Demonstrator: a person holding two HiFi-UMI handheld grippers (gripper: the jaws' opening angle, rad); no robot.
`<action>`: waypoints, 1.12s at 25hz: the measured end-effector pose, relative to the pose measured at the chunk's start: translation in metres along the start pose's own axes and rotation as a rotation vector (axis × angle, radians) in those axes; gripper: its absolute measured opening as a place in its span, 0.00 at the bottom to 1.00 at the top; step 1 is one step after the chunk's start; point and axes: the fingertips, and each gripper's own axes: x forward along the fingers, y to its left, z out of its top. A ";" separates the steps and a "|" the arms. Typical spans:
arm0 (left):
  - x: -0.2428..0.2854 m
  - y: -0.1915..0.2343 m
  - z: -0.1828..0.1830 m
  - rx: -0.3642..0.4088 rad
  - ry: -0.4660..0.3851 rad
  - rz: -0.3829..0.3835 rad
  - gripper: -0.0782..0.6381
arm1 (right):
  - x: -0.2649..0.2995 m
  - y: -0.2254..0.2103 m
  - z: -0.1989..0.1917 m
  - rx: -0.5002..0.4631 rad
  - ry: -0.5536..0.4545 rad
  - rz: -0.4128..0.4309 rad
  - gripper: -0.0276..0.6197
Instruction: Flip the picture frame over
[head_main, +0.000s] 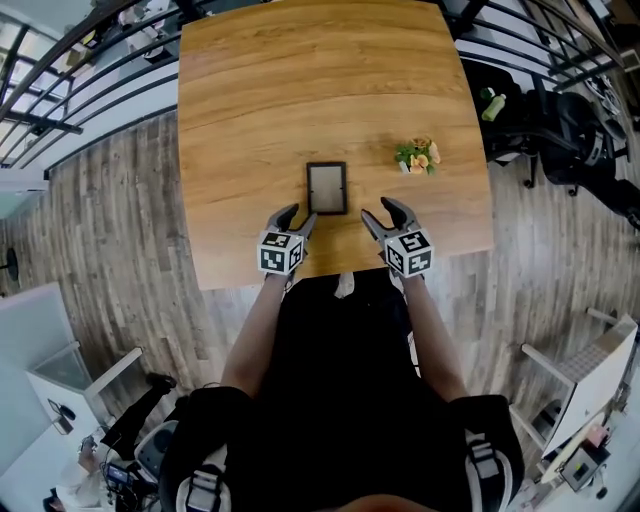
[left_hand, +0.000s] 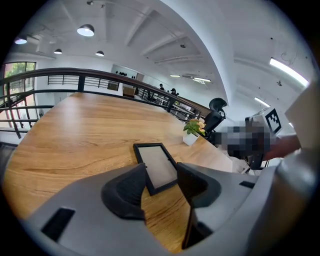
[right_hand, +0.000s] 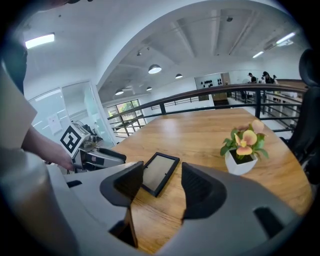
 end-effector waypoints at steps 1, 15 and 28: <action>0.003 0.001 -0.002 -0.009 0.004 0.002 0.40 | -0.001 -0.002 -0.003 0.002 0.007 0.000 0.41; 0.034 0.019 -0.018 -0.084 0.057 0.033 0.40 | -0.007 -0.026 -0.022 0.020 0.069 -0.020 0.40; 0.053 0.033 -0.038 -0.107 0.134 0.066 0.40 | 0.005 -0.027 -0.022 0.024 0.114 -0.016 0.40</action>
